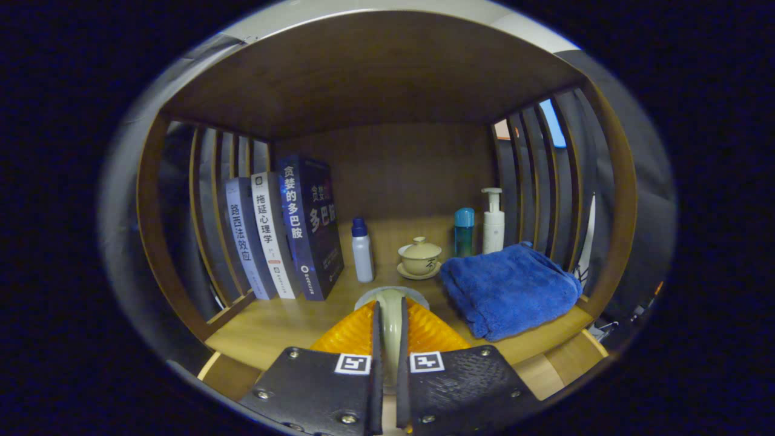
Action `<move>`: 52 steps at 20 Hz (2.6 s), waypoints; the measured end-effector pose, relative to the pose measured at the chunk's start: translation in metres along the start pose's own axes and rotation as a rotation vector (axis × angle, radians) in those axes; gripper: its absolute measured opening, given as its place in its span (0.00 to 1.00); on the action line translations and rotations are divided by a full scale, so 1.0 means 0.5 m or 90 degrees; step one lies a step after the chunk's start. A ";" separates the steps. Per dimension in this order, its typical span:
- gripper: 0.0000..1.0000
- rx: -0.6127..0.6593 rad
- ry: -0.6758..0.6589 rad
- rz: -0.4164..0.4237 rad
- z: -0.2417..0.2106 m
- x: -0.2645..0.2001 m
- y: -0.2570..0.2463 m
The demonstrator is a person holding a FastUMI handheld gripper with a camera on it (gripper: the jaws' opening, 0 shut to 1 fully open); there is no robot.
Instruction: Pull open the drawer, take out the items inside it, and place them on the countertop above the cabinet.
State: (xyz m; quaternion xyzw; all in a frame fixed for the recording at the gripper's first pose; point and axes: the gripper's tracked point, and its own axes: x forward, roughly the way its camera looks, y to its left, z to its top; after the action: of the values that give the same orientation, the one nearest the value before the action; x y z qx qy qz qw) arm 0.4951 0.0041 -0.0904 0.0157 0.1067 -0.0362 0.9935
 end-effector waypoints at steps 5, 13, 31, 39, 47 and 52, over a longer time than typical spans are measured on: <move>0.12 0.003 0.024 -0.015 -0.024 0.034 0.004; 0.89 -0.011 0.006 -0.006 -0.004 0.008 0.018; 1.00 -0.144 0.006 0.150 -0.198 -0.536 0.055; 1.00 -0.108 0.051 0.103 -0.358 -0.567 -0.017; 1.00 -0.098 0.101 0.085 -0.422 -0.502 -0.027; 1.00 -0.048 0.134 0.053 -0.468 -0.465 -0.036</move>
State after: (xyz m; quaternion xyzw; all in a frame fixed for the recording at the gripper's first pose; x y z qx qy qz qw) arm 0.2177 0.0112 -0.2700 -0.0136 0.2110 0.0112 0.9773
